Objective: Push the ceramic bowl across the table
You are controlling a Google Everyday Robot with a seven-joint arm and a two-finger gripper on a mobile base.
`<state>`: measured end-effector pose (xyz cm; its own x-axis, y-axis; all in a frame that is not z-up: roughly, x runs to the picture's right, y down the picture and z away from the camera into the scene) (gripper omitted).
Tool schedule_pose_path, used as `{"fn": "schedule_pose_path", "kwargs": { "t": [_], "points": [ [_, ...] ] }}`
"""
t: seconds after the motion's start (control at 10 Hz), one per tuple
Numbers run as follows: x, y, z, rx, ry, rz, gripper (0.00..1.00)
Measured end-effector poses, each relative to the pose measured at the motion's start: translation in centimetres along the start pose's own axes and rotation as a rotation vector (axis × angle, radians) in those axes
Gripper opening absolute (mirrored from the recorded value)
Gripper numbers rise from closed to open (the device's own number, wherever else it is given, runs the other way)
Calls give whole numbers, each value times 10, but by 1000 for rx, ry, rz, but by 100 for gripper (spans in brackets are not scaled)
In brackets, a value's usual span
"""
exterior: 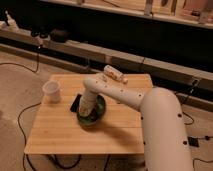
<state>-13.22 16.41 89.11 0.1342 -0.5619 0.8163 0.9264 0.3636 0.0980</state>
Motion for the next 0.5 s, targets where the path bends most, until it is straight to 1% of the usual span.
{"fn": "schedule_pose_path", "kwargs": {
  "t": [0.1,0.2,0.3,0.4,0.5],
  "points": [
    [-8,-6,-1,-1,-8,-33,0],
    [-11,-7,-5,-14,1,-57,0],
    [-10,-8,-12,-24,25,-72,0],
    [-2,-5,-33,-40,84,-62,0],
    [9,2,-55,-55,150,-33,0]
  ]
}}
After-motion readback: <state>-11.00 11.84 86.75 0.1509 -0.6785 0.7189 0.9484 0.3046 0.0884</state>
